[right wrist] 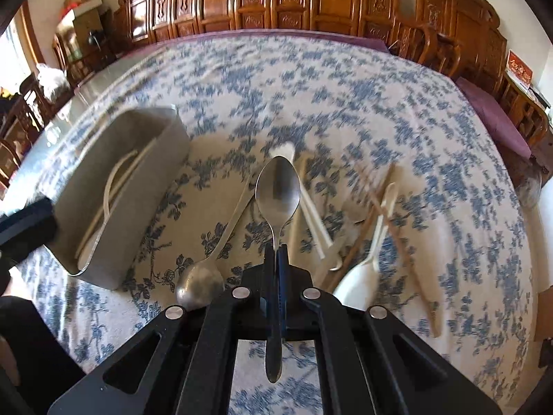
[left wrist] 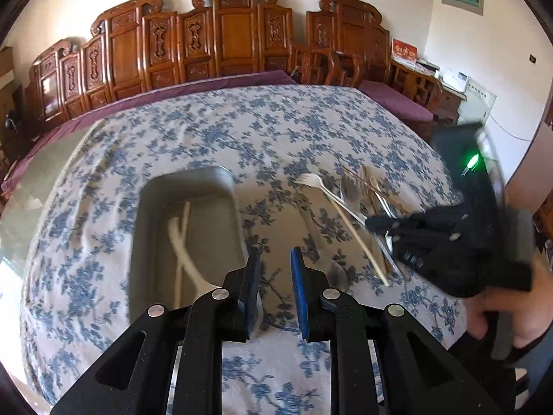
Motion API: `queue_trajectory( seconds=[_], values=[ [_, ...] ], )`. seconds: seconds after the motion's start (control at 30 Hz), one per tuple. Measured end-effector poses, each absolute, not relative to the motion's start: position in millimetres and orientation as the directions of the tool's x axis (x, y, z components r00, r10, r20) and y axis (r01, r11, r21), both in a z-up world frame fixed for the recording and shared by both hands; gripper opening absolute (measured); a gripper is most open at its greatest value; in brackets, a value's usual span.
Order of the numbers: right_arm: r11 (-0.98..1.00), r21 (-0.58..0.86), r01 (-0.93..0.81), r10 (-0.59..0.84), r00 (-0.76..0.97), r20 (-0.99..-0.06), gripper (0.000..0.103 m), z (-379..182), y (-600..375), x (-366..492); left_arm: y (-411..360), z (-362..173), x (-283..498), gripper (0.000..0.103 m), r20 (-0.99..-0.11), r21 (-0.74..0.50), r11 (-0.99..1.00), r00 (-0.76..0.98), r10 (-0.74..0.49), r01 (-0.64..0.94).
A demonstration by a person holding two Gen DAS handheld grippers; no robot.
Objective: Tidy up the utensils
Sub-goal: 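Grasp a steel spoon with the right tool while the left tool grasps the smiley-face spoon, then lower the smiley-face spoon into the tray and open the left tool while the right tool holds its spoon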
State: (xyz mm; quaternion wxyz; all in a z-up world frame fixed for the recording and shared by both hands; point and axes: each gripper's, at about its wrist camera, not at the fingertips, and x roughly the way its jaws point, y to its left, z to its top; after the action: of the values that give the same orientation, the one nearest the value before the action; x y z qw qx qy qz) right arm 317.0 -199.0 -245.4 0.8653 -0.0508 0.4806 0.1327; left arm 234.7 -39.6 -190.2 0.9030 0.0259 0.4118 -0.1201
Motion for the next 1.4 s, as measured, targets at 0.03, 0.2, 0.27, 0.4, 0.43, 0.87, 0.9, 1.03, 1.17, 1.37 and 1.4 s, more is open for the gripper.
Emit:
queue_trajectory(
  seconds=[0.03,0.2,0.27,0.4,0.43,0.87,0.9,1.03,1.17,1.37,1.4],
  values=[
    [0.959,0.038,-0.279,0.182,0.511,-0.84,0.003,-242,-203,316,-46,-193,236,0.017,-0.757,-0.058,0.968,0.621,-0.204,0.246],
    [0.961,0.042,-0.274,0.188,0.533,-0.825,0.003,-230,-230,309,-73,-203,247,0.017,-0.783,-0.037,0.96,0.589,-0.2,0.278],
    [0.962,0.053,-0.267,0.193,0.536,-0.822,0.003,-230,-240,307,-83,-208,253,0.017,-0.796,-0.035,0.957,0.571,-0.201,0.288],
    [0.964,0.073,-0.256,0.205,0.539,-0.817,0.003,-232,-258,301,-100,-222,268,0.017,-0.827,-0.04,0.954,0.526,-0.199,0.297],
    [0.964,0.076,-0.255,0.207,0.539,-0.817,0.003,-234,-260,301,-103,-226,271,0.017,-0.834,-0.038,0.954,0.517,-0.194,0.297],
    [0.964,0.103,-0.245,0.224,0.539,-0.812,0.003,-243,-286,295,-119,-275,311,0.017,-0.904,-0.015,0.968,0.41,-0.121,0.251],
    [0.963,0.105,-0.247,0.226,0.539,-0.811,0.003,-243,-287,295,-119,-276,312,0.017,-0.906,-0.014,0.968,0.406,-0.118,0.249],
    [0.961,0.107,-0.257,0.234,0.539,-0.809,0.003,-242,-286,294,-117,-280,316,0.017,-0.914,-0.012,0.972,0.393,-0.106,0.235],
    [0.958,0.109,-0.265,0.241,0.539,-0.807,0.004,-241,-284,293,-117,-283,318,0.014,-0.917,0.002,0.974,0.388,-0.089,0.226],
    [0.954,0.105,-0.279,0.246,0.538,-0.806,0.004,-240,-282,291,-114,-283,323,0.007,-0.92,-0.006,0.977,0.381,-0.089,0.214],
    [0.954,0.104,-0.28,0.246,0.539,-0.806,0.004,-240,-282,290,-115,-283,322,0.006,-0.92,-0.005,0.977,0.382,-0.088,0.214]
  ],
)
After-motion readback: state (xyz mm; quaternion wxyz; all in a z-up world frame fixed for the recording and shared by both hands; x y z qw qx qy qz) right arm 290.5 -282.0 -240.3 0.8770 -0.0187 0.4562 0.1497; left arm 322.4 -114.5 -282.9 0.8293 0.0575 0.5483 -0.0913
